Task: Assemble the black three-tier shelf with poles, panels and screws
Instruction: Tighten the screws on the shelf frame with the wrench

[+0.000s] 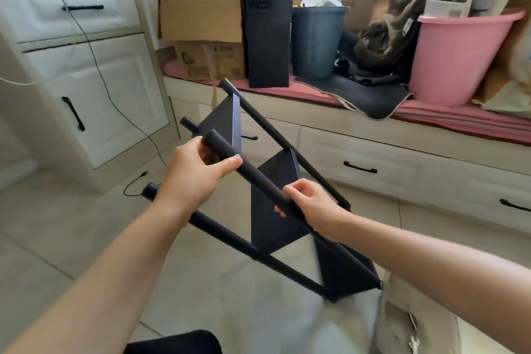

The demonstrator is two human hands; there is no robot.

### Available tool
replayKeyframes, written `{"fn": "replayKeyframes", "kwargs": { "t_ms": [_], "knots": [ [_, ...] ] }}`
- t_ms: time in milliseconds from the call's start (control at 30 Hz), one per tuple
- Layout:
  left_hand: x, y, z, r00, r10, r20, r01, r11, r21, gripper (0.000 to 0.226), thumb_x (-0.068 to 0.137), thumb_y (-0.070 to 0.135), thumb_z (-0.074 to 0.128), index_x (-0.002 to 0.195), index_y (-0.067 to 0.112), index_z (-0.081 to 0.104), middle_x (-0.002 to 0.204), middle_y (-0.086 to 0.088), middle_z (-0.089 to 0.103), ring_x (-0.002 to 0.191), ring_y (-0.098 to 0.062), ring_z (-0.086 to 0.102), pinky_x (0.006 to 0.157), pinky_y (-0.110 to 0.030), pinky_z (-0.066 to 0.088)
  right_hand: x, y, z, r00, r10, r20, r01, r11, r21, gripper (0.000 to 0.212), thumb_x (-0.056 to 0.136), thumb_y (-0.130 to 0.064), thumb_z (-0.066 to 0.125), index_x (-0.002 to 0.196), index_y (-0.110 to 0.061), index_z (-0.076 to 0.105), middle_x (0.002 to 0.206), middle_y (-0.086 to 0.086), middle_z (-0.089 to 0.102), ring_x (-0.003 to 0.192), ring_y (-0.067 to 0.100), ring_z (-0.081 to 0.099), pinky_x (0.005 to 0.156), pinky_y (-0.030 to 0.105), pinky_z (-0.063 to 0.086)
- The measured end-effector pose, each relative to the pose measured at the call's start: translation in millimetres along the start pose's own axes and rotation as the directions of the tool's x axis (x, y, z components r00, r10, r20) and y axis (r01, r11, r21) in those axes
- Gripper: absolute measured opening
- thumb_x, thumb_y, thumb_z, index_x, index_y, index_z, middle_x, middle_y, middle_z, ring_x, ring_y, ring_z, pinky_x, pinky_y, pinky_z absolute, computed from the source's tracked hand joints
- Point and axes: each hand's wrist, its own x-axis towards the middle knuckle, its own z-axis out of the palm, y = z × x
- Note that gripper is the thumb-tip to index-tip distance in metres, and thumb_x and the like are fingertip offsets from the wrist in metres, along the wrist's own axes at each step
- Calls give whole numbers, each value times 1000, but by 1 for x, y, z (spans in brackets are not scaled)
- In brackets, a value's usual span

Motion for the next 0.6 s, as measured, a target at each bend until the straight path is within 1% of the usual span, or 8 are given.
{"fn": "replayKeyframes", "kwargs": {
  "t_ms": [100,167,233,267,367,400,467,600],
  "knots": [
    [8,-31,-25,995,-80,59,80,997,-4,32,75,25,86,102,26,70,92,12,76,90,-4,72,74,-16,54,15,9,13,998,16,56,-13,998,-62,20,102,-31,52,109,-13,57,86,3,76,85,15,73,90,34,53],
    [8,-54,-40,986,-123,108,120,992,37,33,72,25,87,101,25,71,92,15,76,90,0,71,68,-11,54,26,21,22,995,42,96,-32,994,-109,18,101,-34,54,107,-17,58,88,3,76,88,15,72,93,37,52],
    [3,-81,-49,977,-172,130,162,983,82,31,70,25,87,98,24,73,95,19,74,91,4,69,66,-9,52,35,37,32,990,64,126,-45,988,-147,16,100,-36,54,104,-21,58,90,2,75,86,12,72,90,34,54],
    [-2,-97,-51,970,-208,127,196,976,99,30,70,26,87,97,24,74,96,22,74,91,6,68,68,-10,51,38,46,38,988,74,132,-51,985,-168,15,100,-37,54,103,-22,58,90,2,74,85,10,71,87,30,55],
    [-22,-145,-47,946,-312,90,305,948,87,28,71,25,87,96,24,75,101,26,73,94,7,67,82,-17,49,48,73,57,987,96,127,-65,971,-232,13,98,-39,56,100,-25,58,92,-1,70,81,6,70,73,20,53],
    [-28,-160,-45,940,-334,77,329,942,74,30,69,27,88,96,25,75,103,25,73,96,5,68,85,-20,49,51,82,63,986,102,131,-66,965,-255,13,98,-39,56,99,-26,57,92,-2,69,81,6,69,71,19,53],
    [-36,-185,-40,927,-372,54,370,928,34,35,62,34,88,94,26,76,106,24,73,101,2,68,90,-23,49,57,98,71,984,112,140,-66,953,-296,13,98,-38,55,97,-25,56,90,-3,68,82,7,68,74,22,55],
    [-42,-223,-32,904,-425,54,427,904,-28,37,54,42,86,89,37,75,107,21,74,102,-2,69,90,-24,48,68,120,82,975,170,141,-109,924,-366,13,99,-37,54,96,-25,56,87,-6,69,83,7,67,73,23,51]
  ]
}}
